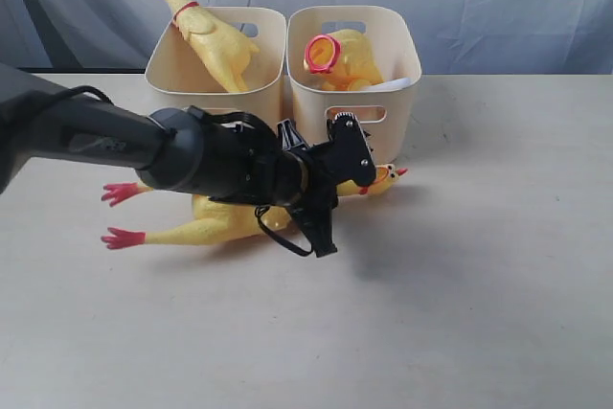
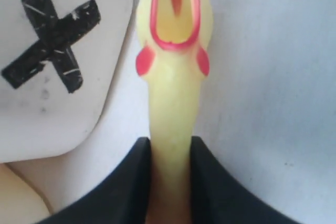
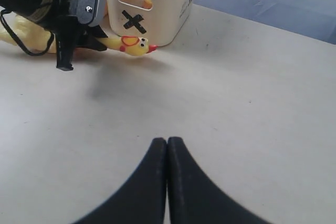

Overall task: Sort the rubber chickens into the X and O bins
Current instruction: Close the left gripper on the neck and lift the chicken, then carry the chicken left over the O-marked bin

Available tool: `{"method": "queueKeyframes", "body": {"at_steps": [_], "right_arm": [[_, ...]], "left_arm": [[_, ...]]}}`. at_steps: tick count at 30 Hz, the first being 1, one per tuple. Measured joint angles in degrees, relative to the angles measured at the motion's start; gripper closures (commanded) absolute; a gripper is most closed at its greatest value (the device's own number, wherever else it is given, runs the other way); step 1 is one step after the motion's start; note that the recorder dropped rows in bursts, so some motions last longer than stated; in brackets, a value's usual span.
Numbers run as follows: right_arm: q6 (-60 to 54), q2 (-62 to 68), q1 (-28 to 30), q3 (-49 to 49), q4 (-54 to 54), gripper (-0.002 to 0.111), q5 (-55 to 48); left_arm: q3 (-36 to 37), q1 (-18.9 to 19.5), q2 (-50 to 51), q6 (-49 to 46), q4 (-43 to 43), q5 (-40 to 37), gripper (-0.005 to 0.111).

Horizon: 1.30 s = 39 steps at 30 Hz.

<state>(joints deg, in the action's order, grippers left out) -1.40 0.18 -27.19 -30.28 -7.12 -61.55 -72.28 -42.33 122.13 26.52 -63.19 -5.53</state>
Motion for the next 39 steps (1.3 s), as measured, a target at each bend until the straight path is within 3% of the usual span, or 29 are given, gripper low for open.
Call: {"method": "queueKeyframes", "body": {"at_steps": [15,24,28,39], "right_arm": [[0.00,0.00,0.00,0.00,0.00,0.108,0.00],[0.00,0.00,0.00,0.00,0.00,0.108,0.00],[0.00,0.00,0.00,0.00,0.00,0.108,0.00],[0.10,0.00,0.00,0.00,0.00,0.108,-0.11]], "left_arm": [[0.00,-1.10,-12.33,-0.99,14.66,-7.88,0.107],[0.08,-1.68,-18.51,-21.08,37.67,-15.56,0.107],[0.22,-2.17,-21.68,-25.32,44.56,-16.88,0.107],[0.22,-2.29,-32.77,-26.52,47.41,-16.99,0.107]]}}
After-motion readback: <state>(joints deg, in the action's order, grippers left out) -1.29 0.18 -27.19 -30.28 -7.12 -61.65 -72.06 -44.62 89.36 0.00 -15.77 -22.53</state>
